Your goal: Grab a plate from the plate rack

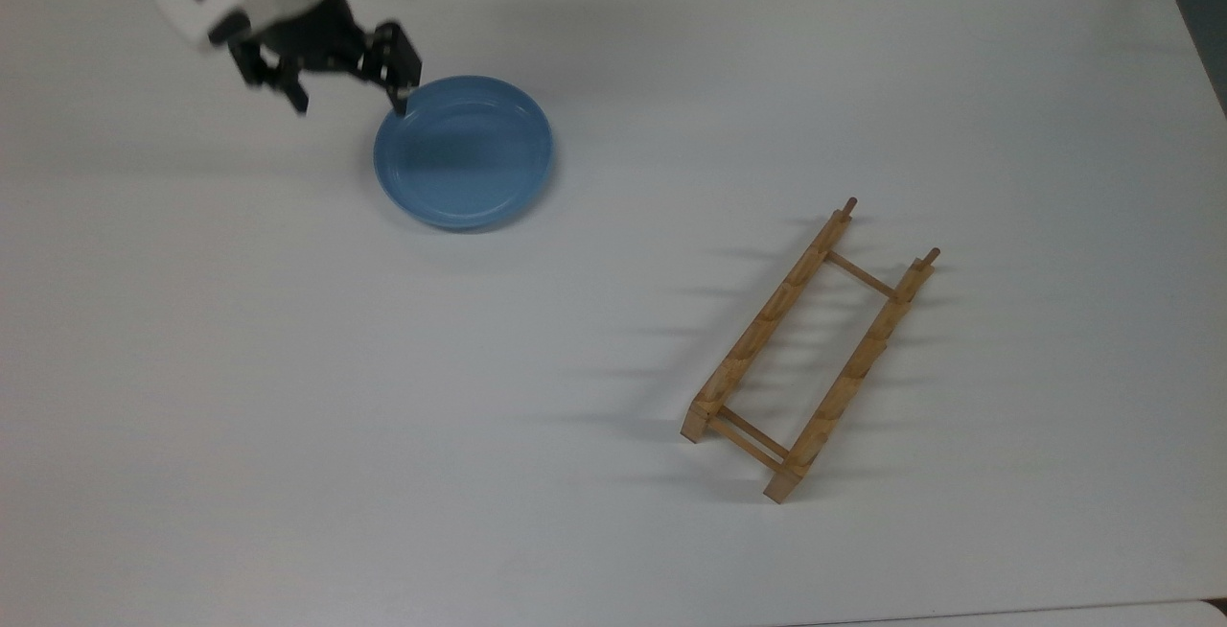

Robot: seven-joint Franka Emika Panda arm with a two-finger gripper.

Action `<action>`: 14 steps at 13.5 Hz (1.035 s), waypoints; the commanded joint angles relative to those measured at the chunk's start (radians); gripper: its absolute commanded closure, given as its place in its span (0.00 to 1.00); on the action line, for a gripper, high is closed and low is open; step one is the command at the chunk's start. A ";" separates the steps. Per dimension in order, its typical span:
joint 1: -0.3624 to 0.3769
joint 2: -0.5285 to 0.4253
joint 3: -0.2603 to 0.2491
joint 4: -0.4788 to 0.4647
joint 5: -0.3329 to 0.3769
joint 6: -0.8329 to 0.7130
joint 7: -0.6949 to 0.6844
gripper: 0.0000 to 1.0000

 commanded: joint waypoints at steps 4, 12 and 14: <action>0.217 -0.124 -0.120 0.115 0.023 -0.190 0.292 0.00; 0.388 -0.151 -0.215 0.155 -0.009 -0.189 0.178 0.00; 0.388 -0.144 -0.215 0.155 -0.012 -0.180 0.175 0.00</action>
